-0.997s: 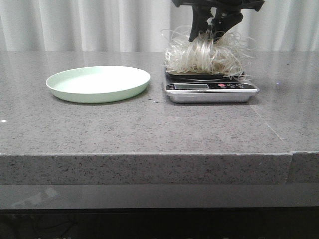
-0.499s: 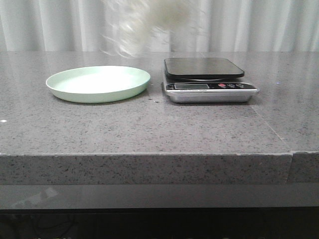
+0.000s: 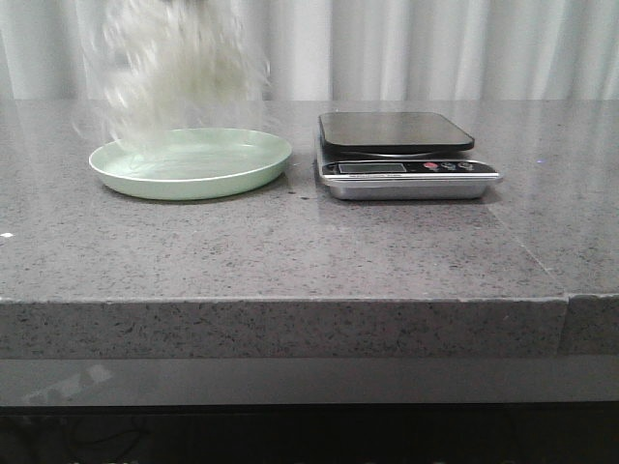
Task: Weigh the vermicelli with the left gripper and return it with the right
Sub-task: 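Lift the vermicelli with the right gripper and carry it over the plate, then release the vermicelli onto the green plate and raise the right gripper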
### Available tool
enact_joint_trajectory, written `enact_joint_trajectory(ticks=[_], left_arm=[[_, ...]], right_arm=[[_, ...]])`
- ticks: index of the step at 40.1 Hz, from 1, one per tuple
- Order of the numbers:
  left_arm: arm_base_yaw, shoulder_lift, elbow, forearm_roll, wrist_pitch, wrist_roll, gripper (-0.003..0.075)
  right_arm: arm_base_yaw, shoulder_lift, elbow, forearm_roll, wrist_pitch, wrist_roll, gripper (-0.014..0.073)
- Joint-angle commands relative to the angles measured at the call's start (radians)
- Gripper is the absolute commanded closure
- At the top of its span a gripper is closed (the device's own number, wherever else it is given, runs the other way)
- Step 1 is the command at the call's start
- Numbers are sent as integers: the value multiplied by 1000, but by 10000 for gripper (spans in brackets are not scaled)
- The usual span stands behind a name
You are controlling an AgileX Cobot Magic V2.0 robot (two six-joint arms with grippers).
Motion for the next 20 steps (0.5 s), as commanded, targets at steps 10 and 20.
enact_joint_trajectory(ticks=[10,20], left_arm=[[3,0,-27,-10,-74,-8,239],[3,0,-27,-10,-74,-8,239]], right_arm=[[-7,-8,-35,-33,-25,-12,192],[-15,-97,-35,-32,65,-11,111]])
